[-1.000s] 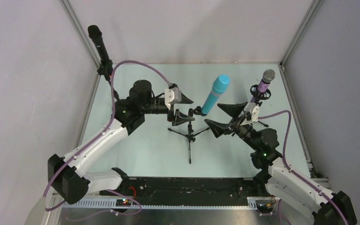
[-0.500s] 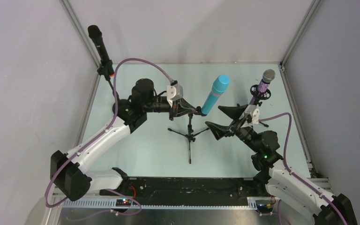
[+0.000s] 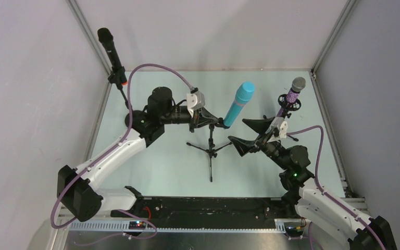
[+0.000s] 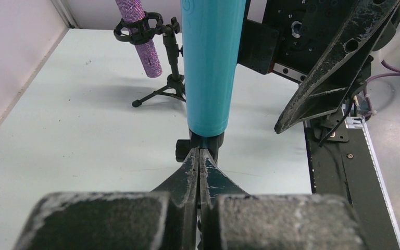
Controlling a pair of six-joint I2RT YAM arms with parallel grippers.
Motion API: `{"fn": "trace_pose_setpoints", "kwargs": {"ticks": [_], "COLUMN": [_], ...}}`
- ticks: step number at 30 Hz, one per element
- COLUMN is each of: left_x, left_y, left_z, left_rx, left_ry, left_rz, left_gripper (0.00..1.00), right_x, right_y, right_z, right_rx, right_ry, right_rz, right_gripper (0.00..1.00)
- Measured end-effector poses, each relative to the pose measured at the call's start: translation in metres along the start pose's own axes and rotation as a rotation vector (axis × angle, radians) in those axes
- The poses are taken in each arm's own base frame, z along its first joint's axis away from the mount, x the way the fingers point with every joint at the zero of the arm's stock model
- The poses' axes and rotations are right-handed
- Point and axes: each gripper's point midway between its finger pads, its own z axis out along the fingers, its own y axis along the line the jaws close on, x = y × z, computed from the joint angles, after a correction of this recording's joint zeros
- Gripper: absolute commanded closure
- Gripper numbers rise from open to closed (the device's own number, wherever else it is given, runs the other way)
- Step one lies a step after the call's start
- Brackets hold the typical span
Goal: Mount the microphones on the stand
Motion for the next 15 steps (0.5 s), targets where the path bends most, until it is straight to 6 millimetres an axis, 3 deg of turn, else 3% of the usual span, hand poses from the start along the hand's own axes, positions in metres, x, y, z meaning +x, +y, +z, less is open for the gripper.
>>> {"fn": "trace_pose_setpoints", "kwargs": {"ticks": [15], "left_x": [0.0056], "left_y": [0.0044], "left_z": [0.004], "left_rx": [0.009], "left_ry": [0.023], "left_rz": [0.022], "left_gripper": [1.0], "right_x": [0.0096], "right_y": [-0.0038], "right_z": [-0.0016], "right_rx": [0.018], "right_ry": [0.021], "right_rz": [0.014], "right_gripper": [0.0]}}
